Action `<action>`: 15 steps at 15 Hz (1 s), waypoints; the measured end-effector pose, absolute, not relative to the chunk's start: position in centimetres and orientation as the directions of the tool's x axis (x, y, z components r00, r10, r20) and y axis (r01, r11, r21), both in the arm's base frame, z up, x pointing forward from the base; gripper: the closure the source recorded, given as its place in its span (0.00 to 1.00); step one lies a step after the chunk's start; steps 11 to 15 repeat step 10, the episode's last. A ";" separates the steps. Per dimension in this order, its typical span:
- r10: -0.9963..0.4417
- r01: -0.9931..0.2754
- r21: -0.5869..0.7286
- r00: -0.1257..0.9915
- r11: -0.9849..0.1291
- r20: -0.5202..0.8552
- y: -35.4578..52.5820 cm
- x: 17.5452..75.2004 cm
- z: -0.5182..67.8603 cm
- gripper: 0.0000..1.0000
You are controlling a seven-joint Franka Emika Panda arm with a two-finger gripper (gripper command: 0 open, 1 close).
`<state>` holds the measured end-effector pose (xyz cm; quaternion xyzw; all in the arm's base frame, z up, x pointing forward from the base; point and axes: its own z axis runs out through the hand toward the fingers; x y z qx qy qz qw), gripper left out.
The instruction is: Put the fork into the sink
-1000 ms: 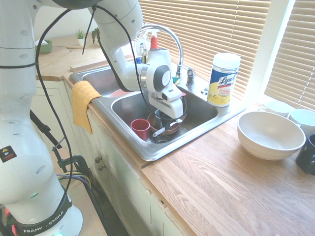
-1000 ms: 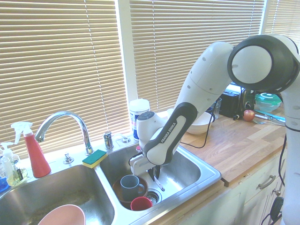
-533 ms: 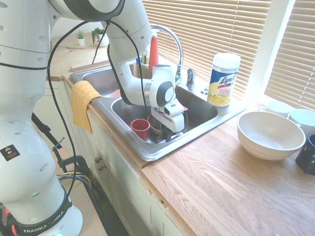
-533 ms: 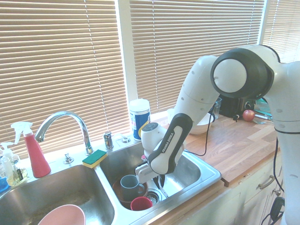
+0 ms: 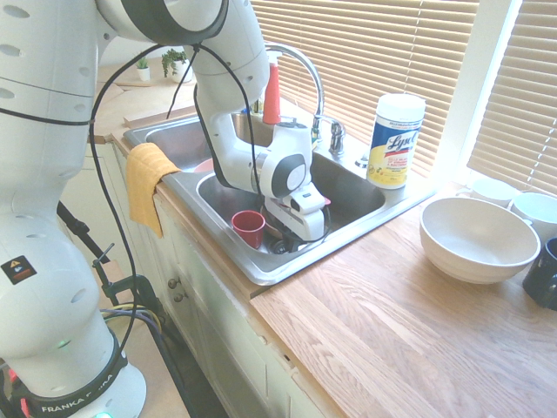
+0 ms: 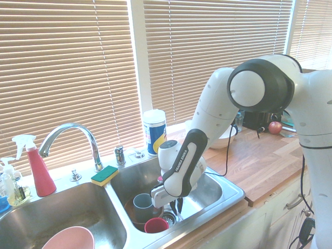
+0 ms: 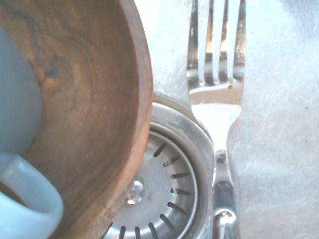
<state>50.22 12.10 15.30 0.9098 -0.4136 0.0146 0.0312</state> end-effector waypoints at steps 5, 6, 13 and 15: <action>-0.750 -0.752 0.031 0.660 -0.659 0.049 12.0 50.1 15.3 0.00; -0.750 -0.751 0.027 0.660 -0.659 0.049 12.0 50.2 15.4 0.00; -0.734 -0.735 -0.025 0.674 -0.678 0.082 12.5 50.9 20.2 0.00; -0.734 -0.735 -0.025 0.674 -0.678 0.082 12.5 50.9 20.2 0.00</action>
